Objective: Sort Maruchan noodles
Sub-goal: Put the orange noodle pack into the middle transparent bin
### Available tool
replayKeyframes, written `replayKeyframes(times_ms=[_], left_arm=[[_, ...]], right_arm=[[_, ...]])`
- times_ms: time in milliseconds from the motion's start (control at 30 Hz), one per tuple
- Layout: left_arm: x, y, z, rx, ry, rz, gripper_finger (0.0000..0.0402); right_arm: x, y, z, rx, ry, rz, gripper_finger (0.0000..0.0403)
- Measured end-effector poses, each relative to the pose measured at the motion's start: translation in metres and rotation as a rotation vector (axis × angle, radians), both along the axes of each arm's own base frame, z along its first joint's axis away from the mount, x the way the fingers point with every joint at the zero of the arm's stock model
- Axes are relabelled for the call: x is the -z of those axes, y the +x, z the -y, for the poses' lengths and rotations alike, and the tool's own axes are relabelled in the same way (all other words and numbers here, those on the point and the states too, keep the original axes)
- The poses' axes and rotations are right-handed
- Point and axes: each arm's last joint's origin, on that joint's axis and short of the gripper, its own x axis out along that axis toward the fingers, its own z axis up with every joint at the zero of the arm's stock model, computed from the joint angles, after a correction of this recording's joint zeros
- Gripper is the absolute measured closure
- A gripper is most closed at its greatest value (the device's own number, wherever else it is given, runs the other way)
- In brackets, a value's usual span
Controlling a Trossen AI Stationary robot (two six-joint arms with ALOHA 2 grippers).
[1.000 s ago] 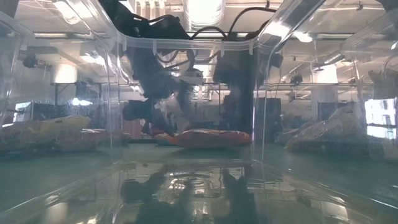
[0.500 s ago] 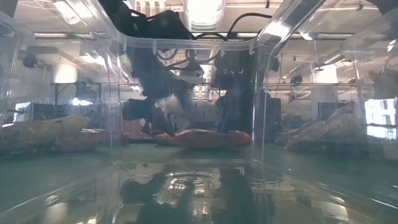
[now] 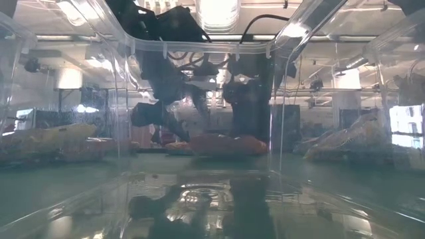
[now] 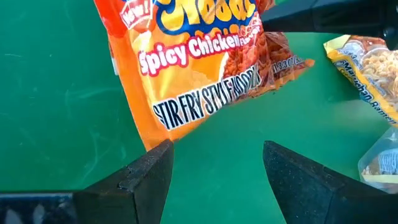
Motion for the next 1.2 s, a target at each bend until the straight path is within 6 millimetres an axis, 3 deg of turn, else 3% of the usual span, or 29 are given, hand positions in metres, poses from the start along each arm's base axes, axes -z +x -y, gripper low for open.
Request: replayKeyframes(times_ms=[133, 400, 600, 767, 967, 1200], left_arm=[[0.0, 0.0, 0.001, -0.003, -0.012, 0.002, 0.017], [0.001, -0.001, -0.001, -0.047, 0.026, -0.014, 0.017], [0.001, -0.002, -0.004, -0.13, 0.076, -0.017, 0.017], [0.002, -0.004, -0.005, -0.164, 0.095, -0.022, 0.017], [0.012, -0.003, -0.005, -0.211, 0.075, -0.048, 0.017], [0.018, -0.003, -0.008, -0.307, 0.096, -0.053, 0.017]], right_arm=[[-0.002, 0.005, 0.001, 0.135, 0.063, 0.047, 0.0255], [-0.003, 0.007, 0.002, 0.214, 0.137, 0.073, 0.0255], [-0.012, 0.005, -0.003, 0.143, 0.239, 0.1, 0.0255], [-0.027, 0.003, -0.004, 0.046, 0.153, 0.164, 0.0255], [-0.026, 0.004, -0.003, -0.078, 0.051, 0.18, 0.0255], [-0.023, 0.002, -0.003, -0.072, 0.03, 0.164, 0.0255]])
